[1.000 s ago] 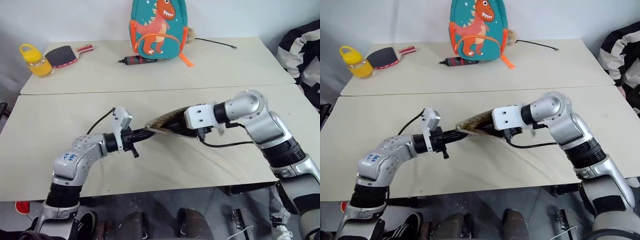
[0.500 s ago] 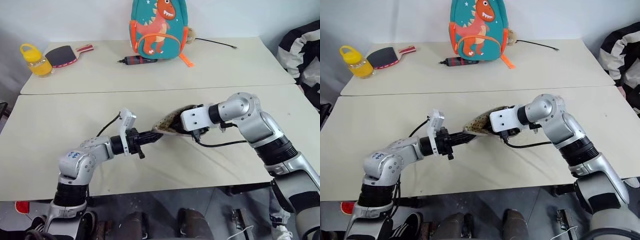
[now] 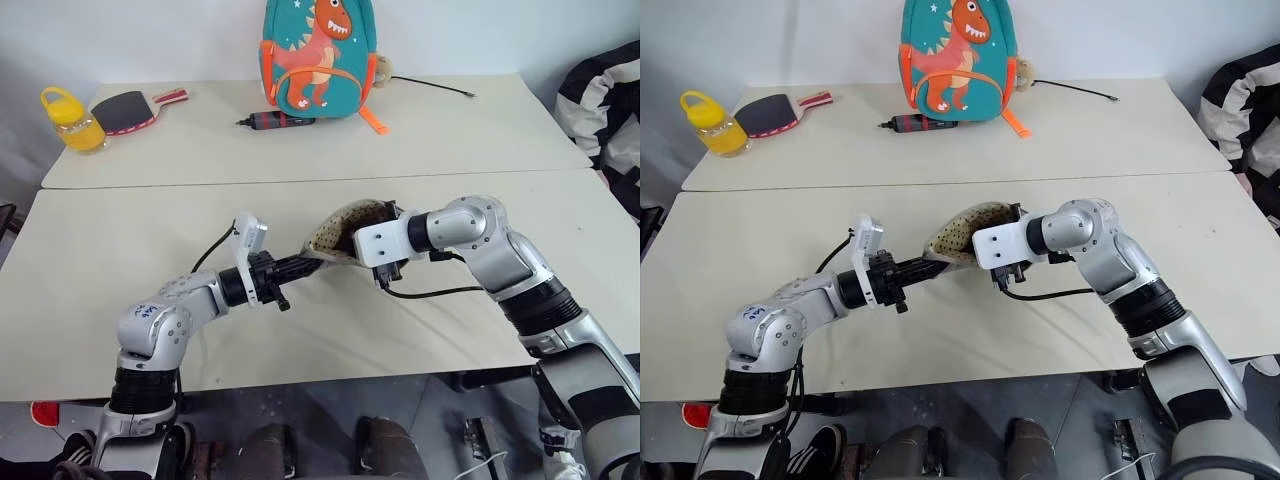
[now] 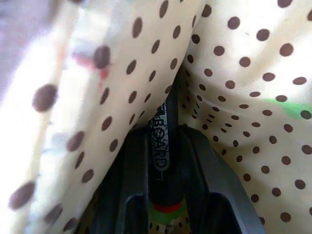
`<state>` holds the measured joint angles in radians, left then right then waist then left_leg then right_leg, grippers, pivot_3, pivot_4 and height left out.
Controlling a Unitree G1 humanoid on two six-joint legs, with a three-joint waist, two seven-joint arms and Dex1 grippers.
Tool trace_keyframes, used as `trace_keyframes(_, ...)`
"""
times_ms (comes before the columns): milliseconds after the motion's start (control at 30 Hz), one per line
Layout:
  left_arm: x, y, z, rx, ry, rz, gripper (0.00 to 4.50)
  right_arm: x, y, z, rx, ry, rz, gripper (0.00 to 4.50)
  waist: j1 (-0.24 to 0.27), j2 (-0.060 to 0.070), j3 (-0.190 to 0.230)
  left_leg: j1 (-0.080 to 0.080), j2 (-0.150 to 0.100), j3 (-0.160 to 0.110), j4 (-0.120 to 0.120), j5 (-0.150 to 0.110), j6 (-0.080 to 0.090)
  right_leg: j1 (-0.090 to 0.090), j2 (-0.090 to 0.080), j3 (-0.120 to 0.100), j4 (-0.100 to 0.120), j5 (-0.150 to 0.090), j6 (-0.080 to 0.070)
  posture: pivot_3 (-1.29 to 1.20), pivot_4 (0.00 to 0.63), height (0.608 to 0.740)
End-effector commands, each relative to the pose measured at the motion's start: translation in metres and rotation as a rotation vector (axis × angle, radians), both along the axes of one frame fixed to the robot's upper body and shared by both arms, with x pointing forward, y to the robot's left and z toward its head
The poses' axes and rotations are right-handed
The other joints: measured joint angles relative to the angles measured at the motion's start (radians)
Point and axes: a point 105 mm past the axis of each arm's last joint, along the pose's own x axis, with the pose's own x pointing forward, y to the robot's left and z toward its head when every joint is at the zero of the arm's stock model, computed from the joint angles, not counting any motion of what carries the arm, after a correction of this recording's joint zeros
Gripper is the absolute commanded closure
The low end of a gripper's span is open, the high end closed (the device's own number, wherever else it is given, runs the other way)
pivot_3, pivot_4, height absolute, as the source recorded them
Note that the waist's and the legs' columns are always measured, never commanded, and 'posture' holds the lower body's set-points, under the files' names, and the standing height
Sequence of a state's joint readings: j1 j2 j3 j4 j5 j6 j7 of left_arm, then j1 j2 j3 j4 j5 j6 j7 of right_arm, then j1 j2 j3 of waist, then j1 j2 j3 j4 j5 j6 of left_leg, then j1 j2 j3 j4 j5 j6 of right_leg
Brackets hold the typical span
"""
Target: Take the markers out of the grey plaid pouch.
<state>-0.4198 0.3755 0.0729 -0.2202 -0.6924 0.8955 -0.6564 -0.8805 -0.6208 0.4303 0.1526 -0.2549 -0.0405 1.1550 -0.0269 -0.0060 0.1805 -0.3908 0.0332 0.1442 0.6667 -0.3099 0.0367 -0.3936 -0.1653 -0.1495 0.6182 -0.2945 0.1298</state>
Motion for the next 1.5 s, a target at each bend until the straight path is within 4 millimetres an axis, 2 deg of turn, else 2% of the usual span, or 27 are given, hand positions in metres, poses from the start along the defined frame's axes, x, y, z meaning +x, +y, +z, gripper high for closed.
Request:
trace_keyframes(33,-0.002,0.004,0.009,0.027,-0.095,0.0,4.5,-0.003,-0.002,0.017,0.029,-0.043,0.008,3.96,0.0,0.0,0.0,0.0,0.0,0.0,0.0,0.0,0.0,0.0,0.0,0.0,0.0,0.0,0.0,0.0,0.15,0.74)
trace_keyframes(133,0.005,0.011,0.004,0.087,-0.143,0.041,4.5,-0.003,-0.006,0.026,0.04,-0.059,0.001,3.96,0.0,0.0,0.0,0.0,0.0,0.0,0.0,0.0,0.0,0.0,0.0,0.0,0.0,0.0,0.0,0.0,0.15,0.74)
trace_keyframes(367,0.019,0.046,0.002,0.169,-0.235,0.162,4.5,0.005,-0.039,0.039,0.032,-0.098,-0.089,3.96,-0.001,0.0,0.0,0.0,0.0,0.0,0.0,0.0,0.0,0.0,0.0,0.0,-0.001,0.0,0.0,0.0,0.15,0.74)
trace_keyframes(500,0.026,0.052,0.007,0.162,-0.26,0.209,4.5,0.0,-0.042,0.041,0.065,-0.055,-0.088,3.96,-0.001,0.0,0.0,0.0,0.0,0.0,0.0,0.0,0.0,0.0,0.0,0.0,0.0,0.0,0.0,0.0,0.15,0.74)
trace_keyframes(667,0.03,0.041,0.013,0.14,-0.32,0.215,4.5,-0.013,-0.026,0.05,0.193,0.013,-0.034,3.96,0.002,0.0,0.0,0.0,0.0,0.0,0.0,0.0,0.0,0.0,0.0,0.0,0.0,0.0,0.0,0.0,0.15,0.74)
trace_keyframes(800,0.019,0.016,0.011,0.093,-0.317,0.139,4.5,-0.013,-0.023,0.03,0.105,0.01,-0.035,3.96,0.001,0.0,0.0,0.0,0.0,0.0,0.0,0.0,0.0,0.0,0.0,0.0,0.0,0.0,0.0,0.0,0.15,0.74)
trace_keyframes(933,0.011,0.001,0.007,0.092,-0.309,0.09,4.5,-0.009,-0.02,0.016,0.082,0.009,-0.053,3.96,0.001,0.0,0.0,0.0,0.0,0.0,0.0,0.0,0.0,0.0,0.0,0.0,0.0,0.0,0.0,0.0,0.15,0.74)
trace_keyframes(1033,0.008,-0.001,0.005,0.077,-0.287,0.078,4.5,-0.006,-0.022,0.01,0.061,-0.004,-0.065,3.96,0.001,0.0,0.0,0.0,0.0,0.0,0.0,0.0,0.0,0.0,0.0,0.0,-0.001,0.0,0.0,0.0,0.15,0.74)
trace_keyframes(1233,0.006,0.012,0.001,0.076,-0.253,0.073,4.5,-0.009,-0.028,-0.001,0.025,0.025,-0.068,3.96,0.0,0.0,0.0,0.0,0.0,0.0,0.0,0.0,0.0,0.0,0.0,0.0,0.0,0.0,0.0,0.0,0.15,0.74)
trace_keyframes(1333,0.006,0.014,0.003,0.087,-0.29,0.077,3.72,-0.008,-0.027,0.0,0.035,0.027,-0.067,3.96,0.0,0.0,0.0,0.0,0.0,0.0,0.0,0.0,0.0,0.0,0.0,0.0,0.0,0.0,0.0,0.0,0.15,0.74)
trace_keyframes(1500,0.001,0.013,0.003,0.102,-0.368,0.055,2.09,-0.009,-0.025,0.0,0.037,0.03,-0.065,3.96,0.0,0.0,0.0,0.0,0.0,0.0,0.0,0.0,0.0,0.0,0.0,0.0,0.0,0.0,0.0,0.0,0.15,0.74)
